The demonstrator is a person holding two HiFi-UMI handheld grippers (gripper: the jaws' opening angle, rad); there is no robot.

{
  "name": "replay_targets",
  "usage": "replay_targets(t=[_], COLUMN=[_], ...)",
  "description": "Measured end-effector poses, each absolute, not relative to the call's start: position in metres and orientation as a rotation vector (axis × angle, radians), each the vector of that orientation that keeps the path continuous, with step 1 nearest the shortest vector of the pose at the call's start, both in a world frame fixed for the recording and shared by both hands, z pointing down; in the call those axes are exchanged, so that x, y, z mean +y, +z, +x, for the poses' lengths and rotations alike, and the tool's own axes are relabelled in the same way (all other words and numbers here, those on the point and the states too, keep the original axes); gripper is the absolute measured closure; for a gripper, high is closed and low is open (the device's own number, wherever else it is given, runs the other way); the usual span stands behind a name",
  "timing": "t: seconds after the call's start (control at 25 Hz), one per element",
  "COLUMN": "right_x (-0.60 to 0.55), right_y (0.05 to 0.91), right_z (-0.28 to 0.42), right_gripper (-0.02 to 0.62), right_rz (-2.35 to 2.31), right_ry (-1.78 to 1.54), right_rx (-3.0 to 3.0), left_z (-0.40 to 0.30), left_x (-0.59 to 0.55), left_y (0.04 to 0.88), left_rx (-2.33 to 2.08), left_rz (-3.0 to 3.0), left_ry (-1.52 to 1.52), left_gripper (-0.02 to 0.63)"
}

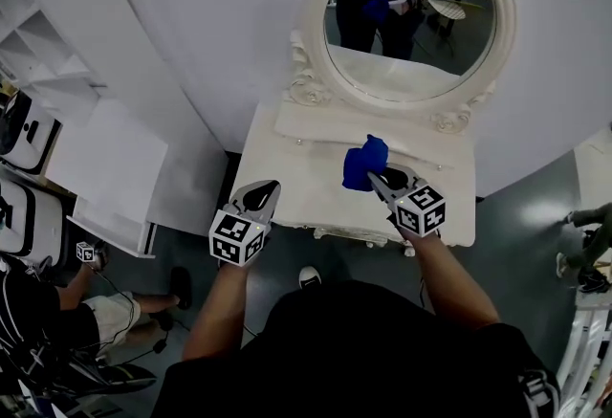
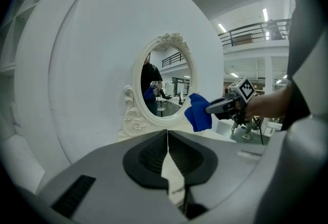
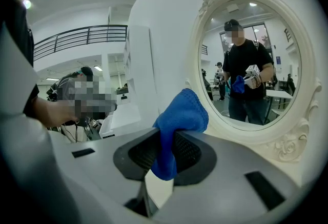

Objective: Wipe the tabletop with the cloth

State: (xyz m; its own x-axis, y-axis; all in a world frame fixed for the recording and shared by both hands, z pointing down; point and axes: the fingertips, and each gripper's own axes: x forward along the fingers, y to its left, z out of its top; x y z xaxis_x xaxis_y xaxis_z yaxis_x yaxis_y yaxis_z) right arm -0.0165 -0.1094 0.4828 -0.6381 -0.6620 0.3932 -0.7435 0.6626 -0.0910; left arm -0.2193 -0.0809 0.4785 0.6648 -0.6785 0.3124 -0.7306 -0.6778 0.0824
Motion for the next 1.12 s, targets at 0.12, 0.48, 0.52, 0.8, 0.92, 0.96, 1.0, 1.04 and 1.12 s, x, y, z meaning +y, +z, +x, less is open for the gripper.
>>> replay_targets(t=[0.12,0.48,0.52,0.8,0.92,0.96,1.0,1.04,1.12], right_x=[-0.117,-0.125,-0.125,-0.127,-0.127,-0.127,-0.129,-0.131,-0.135], right_y=[0.487,0.493,0.493,0.501,0.508,0.511,0.513,0.514,0.517], right_z=[-0.027,-0.03,-0.029,-0.002,0.013,0.016,0.018,0.019,0.021], right_gripper=[0.54,0.54,0.54,0.54,0.54,0.54,0.54,0.54,0.54], right_rz=[1.129,1.179,1.186,1.273,1.286,1.284,1.278,1.27,1.247], right_ry=[0.365,0.388,0.388,0.404,0.435,0.443,0.451,0.458,0.467], right_rx=[-2.541,-2.5,-2.495,-2.426,-2.424,-2.427,-2.431,-2.436,-2.443], left_z=[-0.227,-0.23,-0.229,-0.207,-0.195,-0.193,-0.191,-0.19,-0.186], left_x=[-0.09,-0.103,-0.103,-0.103,-0.104,-0.105,-0.107,-0.109,-0.112], left_y=[0.482,0.479,0.478,0.468,0.467,0.467,0.467,0.466,0.462], left_rx=[-1.125,-1.07,-1.065,-1.021,-1.02,-1.024,-1.03,-1.039,-1.058], left_rz=[2.683,2.712,2.716,2.755,2.761,2.761,2.761,2.76,2.754], left_ry=[0.381,0.379,0.378,0.396,0.411,0.419,0.427,0.431,0.426], left_gripper=[0.592,0.592,0.592,0.592,0.592,0.592,0.592,0.592,0.592])
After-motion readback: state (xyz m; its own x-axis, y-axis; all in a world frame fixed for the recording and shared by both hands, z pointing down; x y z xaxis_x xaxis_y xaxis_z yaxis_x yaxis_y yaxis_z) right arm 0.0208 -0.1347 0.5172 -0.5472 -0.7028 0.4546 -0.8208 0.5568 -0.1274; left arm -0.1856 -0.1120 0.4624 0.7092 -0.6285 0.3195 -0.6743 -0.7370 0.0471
